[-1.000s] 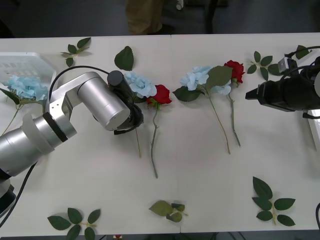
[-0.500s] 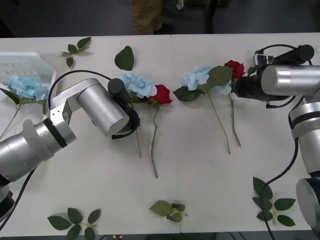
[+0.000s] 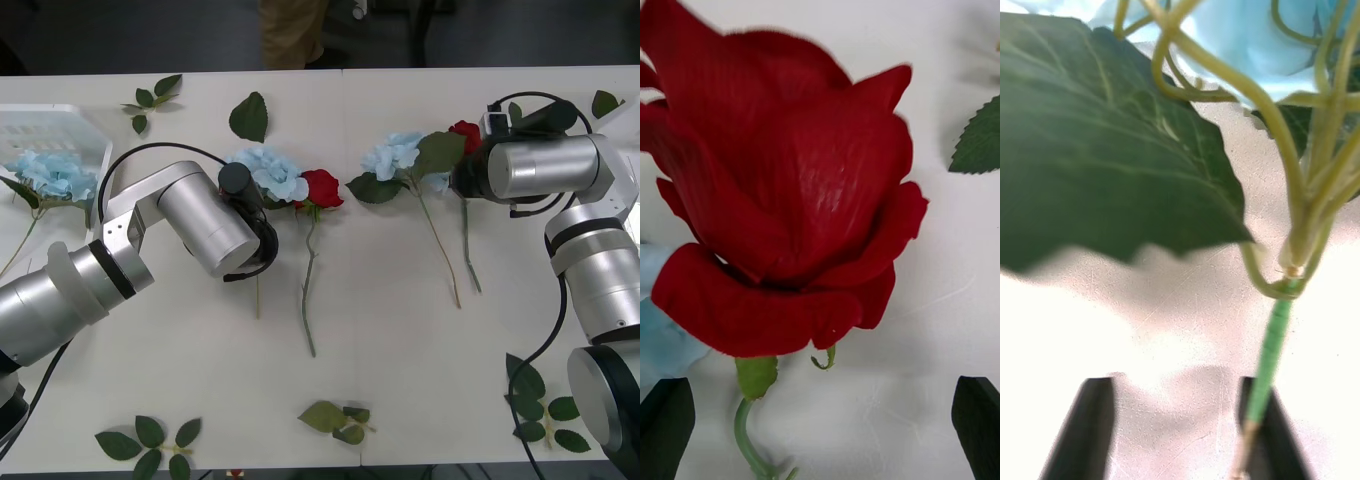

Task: Place the red flowers into the right box and the blue flowers into the left box. If a person shows an open palm, hand one flower to the person first, then continue sorting.

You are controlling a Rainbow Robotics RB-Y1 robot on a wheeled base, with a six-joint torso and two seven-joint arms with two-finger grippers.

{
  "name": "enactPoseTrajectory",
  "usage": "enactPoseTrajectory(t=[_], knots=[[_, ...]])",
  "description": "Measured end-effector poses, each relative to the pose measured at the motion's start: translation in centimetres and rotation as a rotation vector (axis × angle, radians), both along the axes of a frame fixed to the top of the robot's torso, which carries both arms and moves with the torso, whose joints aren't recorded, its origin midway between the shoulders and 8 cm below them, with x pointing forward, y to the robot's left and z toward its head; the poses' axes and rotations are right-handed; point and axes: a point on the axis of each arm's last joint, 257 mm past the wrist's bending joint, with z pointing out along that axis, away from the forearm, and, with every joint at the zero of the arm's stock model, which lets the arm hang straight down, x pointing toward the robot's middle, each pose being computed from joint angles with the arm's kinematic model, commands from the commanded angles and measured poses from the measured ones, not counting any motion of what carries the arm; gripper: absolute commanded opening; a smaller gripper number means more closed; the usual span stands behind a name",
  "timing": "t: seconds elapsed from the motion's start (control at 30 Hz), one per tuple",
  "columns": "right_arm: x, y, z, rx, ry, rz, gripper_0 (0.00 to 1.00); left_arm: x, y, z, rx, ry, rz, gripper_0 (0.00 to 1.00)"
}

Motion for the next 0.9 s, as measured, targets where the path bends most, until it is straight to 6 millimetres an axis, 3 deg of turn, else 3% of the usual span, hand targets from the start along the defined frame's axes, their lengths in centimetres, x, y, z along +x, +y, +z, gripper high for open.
enactPoseTrajectory(t=[0.27,0.3,0.4,0.43,0.47,0.53,0.6,0.67,0.77,0.9], knots=[[-0.1,0.2,-0.8,-0.024,0.005,0.014,1.00,0.0,-0.1,0.0,-0.003,-0.002,-0.001,0.00],[-0.1,0.2,-0.8,-0.024,0.004,0.015,0.96,0.1,-0.1,0.0,-0.005,-0.004,-0.003,0.00],[0.1,0.3,-0.8,-0.026,-0.003,0.018,0.74,0.2,-0.3,0.0,-0.013,-0.010,-0.006,0.00],[0.2,0.4,-0.8,-0.029,-0.007,0.022,0.60,0.1,-0.3,0.0,-0.013,-0.009,-0.006,0.00],[0.4,0.6,-0.8,-0.033,-0.015,0.027,0.52,0.1,-0.3,0.0,-0.013,-0.009,-0.006,0.00],[0.8,0.9,-0.7,-0.040,-0.031,0.037,0.22,0.0,0.1,-0.1,-0.005,-0.001,0.000,0.00],[1.3,1.1,-0.5,-0.044,-0.055,0.044,0.04,-1.0,1.2,-0.3,0.022,0.045,0.020,0.00],[1.9,1.1,-0.4,-0.045,-0.077,0.047,0.00,-2.5,3.0,0.2,0.060,0.118,0.045,0.00],[2.3,1.1,-0.2,-0.044,-0.092,0.047,0.00,-4.4,5.9,3.4,0.112,0.204,0.058,0.00],[2.4,1.2,-0.1,-0.040,-0.091,0.046,0.00,-6.2,10.8,10.5,0.171,0.277,0.061,0.00]])
